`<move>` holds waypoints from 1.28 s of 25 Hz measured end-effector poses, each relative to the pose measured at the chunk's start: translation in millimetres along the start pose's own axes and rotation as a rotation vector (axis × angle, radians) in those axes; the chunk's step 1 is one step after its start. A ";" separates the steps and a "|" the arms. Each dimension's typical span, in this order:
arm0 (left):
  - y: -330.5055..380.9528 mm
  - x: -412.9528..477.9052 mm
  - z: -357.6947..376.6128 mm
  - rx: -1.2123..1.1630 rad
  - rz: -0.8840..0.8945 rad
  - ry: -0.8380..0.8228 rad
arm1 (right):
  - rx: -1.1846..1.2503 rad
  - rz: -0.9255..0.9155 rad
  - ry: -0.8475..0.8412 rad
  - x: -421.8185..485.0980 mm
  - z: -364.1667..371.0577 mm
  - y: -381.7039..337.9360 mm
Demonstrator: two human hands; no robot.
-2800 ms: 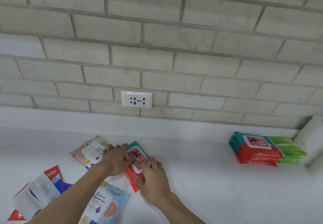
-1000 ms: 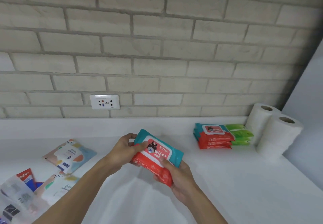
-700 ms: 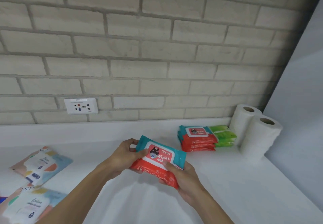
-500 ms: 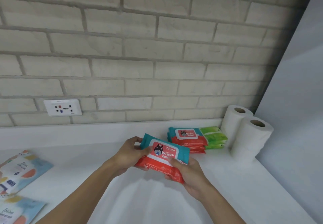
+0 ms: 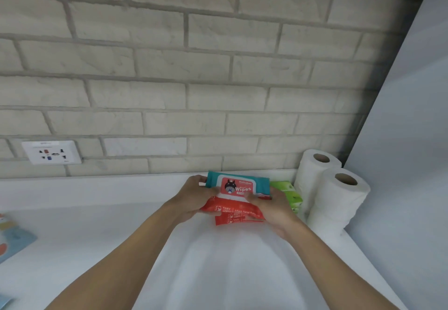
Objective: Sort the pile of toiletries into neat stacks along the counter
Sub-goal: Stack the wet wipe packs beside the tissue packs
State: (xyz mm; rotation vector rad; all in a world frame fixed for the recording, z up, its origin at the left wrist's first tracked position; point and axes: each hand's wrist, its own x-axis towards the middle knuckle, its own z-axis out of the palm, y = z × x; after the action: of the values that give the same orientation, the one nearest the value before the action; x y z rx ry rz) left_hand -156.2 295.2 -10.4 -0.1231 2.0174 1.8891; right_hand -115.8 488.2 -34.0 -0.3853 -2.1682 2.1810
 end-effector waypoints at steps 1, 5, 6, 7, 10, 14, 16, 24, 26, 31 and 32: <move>2.1 5.5 6.3 -0.008 -0.007 0.008 | -0.027 0.005 0.009 8.1 -4.4 -1.2; 2.0 27.4 26.7 0.000 -0.027 0.040 | -0.208 -0.011 0.066 41.9 -17.6 0.4; 1.4 32.7 30.2 0.018 -0.026 0.050 | -0.232 -0.015 0.074 48.3 -18.8 0.6; 0.3 38.0 34.0 0.038 -0.026 0.061 | -0.257 -0.015 0.081 54.1 -20.5 1.6; -4.1 49.9 41.1 0.121 -0.026 0.109 | -0.351 -0.049 0.088 69.7 -23.1 8.4; -13.8 62.7 46.1 0.236 -0.034 0.182 | -0.512 -0.105 0.056 82.3 -21.8 17.0; -18.5 68.4 46.7 0.268 -0.026 0.202 | -0.559 -0.108 0.046 86.2 -20.0 21.3; -34.2 71.8 48.6 0.355 0.029 0.239 | -0.824 -0.250 0.214 87.0 -23.7 36.3; -36.5 68.5 50.8 0.362 0.045 0.240 | -0.901 -0.365 0.263 79.9 -21.2 37.2; -43.3 63.6 54.1 0.421 0.087 0.287 | -1.094 -0.553 0.160 63.6 -9.7 45.3; -44.7 63.8 53.8 0.430 0.091 0.287 | -1.113 -0.548 0.130 62.0 -9.0 47.1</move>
State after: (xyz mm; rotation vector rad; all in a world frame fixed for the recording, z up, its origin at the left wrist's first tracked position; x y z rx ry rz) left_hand -190.2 355.5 -75.1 -0.1984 2.6158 1.5084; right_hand -167.3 508.6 -89.5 0.0697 -2.7340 0.5484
